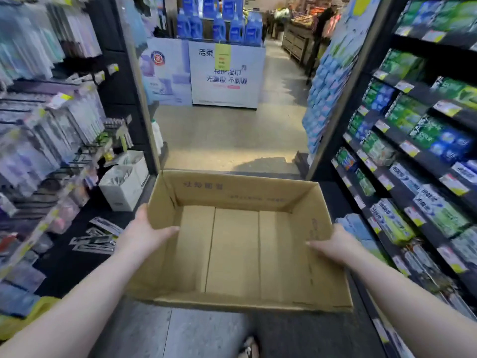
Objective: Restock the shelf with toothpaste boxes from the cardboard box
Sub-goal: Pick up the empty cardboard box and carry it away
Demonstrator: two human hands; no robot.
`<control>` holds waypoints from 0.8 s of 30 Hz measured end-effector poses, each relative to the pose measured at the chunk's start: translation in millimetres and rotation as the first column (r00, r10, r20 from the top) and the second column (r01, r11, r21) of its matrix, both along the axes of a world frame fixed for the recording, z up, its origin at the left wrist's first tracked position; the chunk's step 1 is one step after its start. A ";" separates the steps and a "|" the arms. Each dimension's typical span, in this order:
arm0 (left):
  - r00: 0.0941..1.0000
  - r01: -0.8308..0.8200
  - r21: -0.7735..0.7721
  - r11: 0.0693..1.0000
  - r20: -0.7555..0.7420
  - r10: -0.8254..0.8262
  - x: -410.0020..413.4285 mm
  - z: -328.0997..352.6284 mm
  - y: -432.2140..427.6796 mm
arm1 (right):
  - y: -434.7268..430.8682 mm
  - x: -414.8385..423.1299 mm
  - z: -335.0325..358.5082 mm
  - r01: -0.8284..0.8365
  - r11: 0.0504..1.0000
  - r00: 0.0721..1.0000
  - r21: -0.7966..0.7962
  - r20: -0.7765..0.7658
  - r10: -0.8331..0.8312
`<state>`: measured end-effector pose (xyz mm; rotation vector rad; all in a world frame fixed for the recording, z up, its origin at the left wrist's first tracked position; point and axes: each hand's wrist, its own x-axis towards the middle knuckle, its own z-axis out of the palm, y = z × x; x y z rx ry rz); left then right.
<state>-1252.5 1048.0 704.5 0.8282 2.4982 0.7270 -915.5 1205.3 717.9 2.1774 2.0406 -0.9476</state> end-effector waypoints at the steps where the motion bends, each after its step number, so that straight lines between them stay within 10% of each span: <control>1: 1.000 0.001 -0.008 1.000 0.004 -0.001 -10.9 -1.6 23.0 | 20.7 -10.0 -1.5 0.002 1.000 1.000 -0.001 -0.005 -0.002; 24: 0.992 -0.085 0.014 0.996 0.091 0.084 -287.8 -24.2 500.9 | 513.8 -295.1 -10.5 -0.060 0.997 0.998 -0.052 -0.021 0.059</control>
